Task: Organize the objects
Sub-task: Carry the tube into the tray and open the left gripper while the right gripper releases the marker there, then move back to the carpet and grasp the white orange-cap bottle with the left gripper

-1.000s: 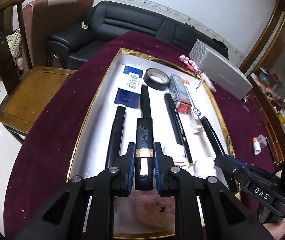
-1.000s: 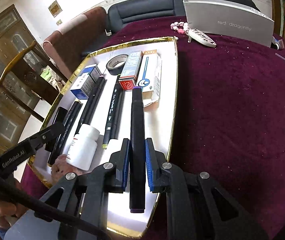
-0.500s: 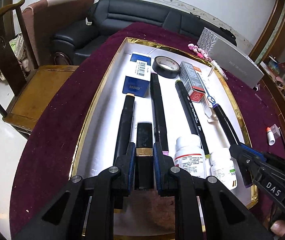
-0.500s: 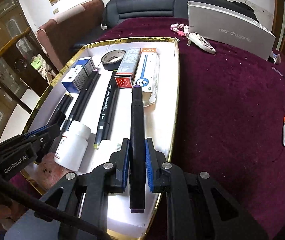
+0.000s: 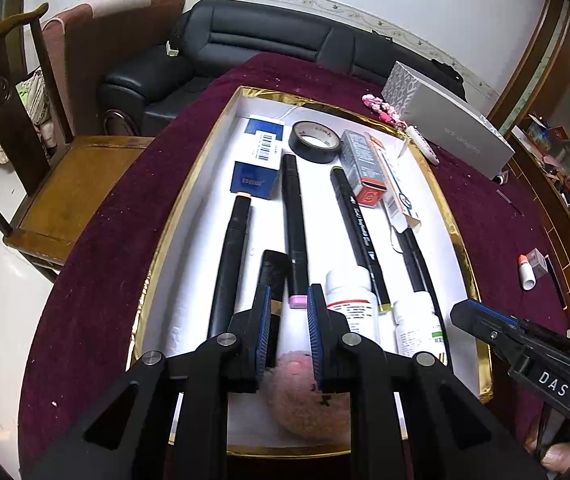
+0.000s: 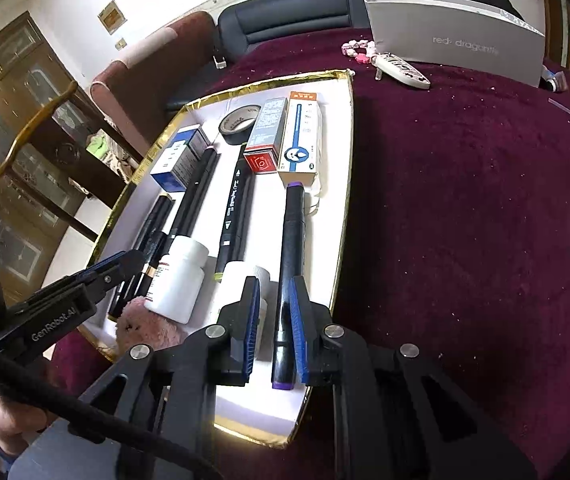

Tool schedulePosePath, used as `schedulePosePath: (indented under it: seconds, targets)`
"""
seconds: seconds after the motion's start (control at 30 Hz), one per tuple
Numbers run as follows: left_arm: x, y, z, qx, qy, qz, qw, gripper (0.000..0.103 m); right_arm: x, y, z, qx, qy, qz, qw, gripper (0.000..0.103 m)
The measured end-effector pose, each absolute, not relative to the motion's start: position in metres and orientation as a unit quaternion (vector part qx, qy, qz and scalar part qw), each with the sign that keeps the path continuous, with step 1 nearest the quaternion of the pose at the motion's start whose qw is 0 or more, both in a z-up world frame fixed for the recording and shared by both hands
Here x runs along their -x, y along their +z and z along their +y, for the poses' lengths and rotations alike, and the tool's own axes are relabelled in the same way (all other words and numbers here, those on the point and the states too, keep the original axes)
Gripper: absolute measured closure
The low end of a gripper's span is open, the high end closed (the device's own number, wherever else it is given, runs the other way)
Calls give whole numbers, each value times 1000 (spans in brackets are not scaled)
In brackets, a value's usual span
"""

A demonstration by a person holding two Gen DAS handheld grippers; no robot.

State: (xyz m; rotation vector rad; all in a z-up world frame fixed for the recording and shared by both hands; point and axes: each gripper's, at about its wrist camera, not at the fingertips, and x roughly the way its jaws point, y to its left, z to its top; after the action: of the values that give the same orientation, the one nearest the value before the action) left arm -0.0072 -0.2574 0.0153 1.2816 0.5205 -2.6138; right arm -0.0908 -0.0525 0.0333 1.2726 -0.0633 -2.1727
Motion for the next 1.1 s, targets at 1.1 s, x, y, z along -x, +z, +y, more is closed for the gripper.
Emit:
schedulePosePath:
  seconds: [1.1]
  targets:
    - [133,59,52,-477,-867,29,-140,73,161,32,277,-401,-872,-267,88,59]
